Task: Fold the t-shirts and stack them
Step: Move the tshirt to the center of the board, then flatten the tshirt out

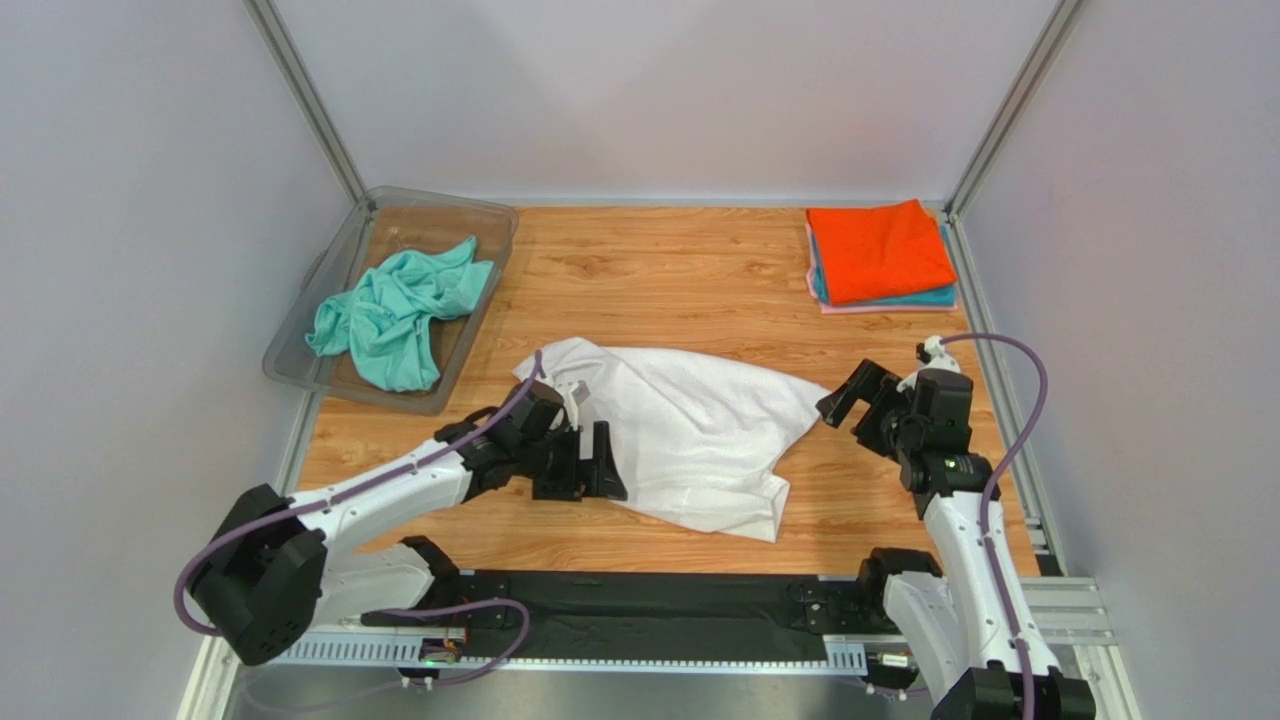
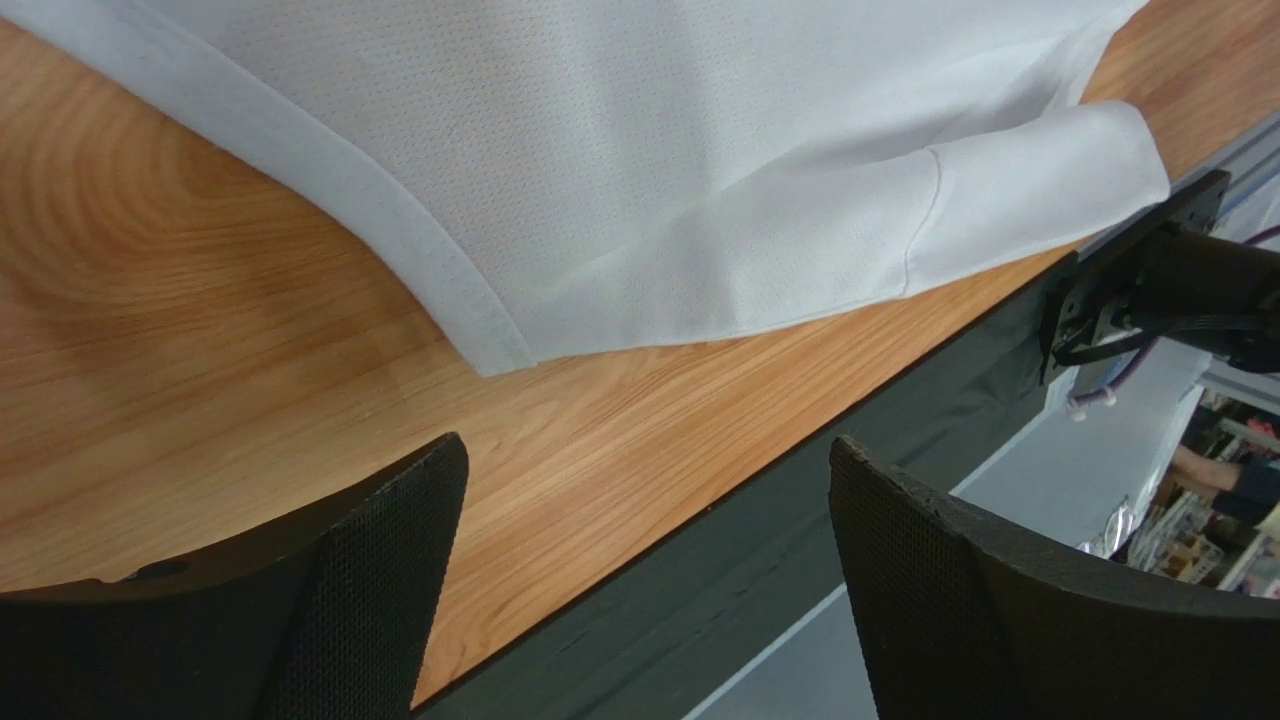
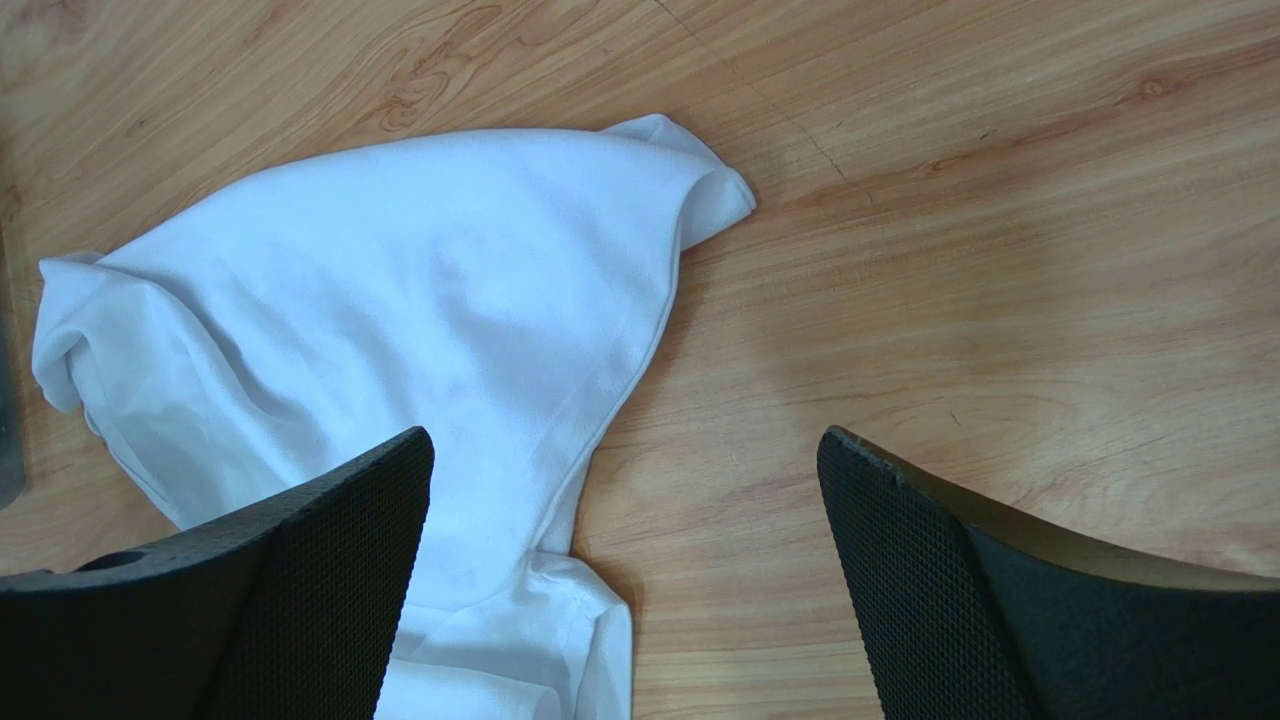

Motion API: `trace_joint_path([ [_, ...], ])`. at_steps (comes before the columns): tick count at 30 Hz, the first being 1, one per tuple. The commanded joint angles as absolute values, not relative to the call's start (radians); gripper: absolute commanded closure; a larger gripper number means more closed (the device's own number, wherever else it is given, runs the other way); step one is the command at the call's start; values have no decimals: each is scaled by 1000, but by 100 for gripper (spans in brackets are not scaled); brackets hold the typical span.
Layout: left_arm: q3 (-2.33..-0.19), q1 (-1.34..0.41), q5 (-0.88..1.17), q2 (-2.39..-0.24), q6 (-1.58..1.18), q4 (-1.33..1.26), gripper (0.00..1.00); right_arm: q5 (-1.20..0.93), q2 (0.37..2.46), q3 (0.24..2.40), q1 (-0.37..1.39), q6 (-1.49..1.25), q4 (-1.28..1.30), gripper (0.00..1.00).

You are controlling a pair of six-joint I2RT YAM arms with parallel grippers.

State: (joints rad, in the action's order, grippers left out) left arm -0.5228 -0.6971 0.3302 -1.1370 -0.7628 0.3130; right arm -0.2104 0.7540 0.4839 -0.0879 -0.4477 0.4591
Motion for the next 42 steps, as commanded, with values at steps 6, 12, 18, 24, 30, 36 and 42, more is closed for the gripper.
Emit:
trace_joint_path([
  [6, -555, -730, 413, -1393, -844, 37, 2, -201, 759, 472, -86, -448, 443, 0],
  [12, -612, -654, 368, -1545, -818, 29, 2, -196, 764, 476, -86, -448, 442, 0],
  [18, -733, -442, 316, -1649, -694, 57, 2, -198, 772, 476, -86, -446, 442, 0],
  [24, -980, -321, 373, -1799, -608, 77, 3, -193, 775, 477, -86, -446, 442, 0],
  [30, -1307, -308, 417, -1956, -499, 175, 4, -206, 778, 476, -86, -443, 439, 0],
  [36, -1477, -310, 451, -1993, -474, 265, 6, -210, 758, 469, -86, -446, 439, 0],
  [42, -1316, -324, 324, -1696, -495, 428, 5, -207, 753, 471, -86, -445, 439, 0],
])
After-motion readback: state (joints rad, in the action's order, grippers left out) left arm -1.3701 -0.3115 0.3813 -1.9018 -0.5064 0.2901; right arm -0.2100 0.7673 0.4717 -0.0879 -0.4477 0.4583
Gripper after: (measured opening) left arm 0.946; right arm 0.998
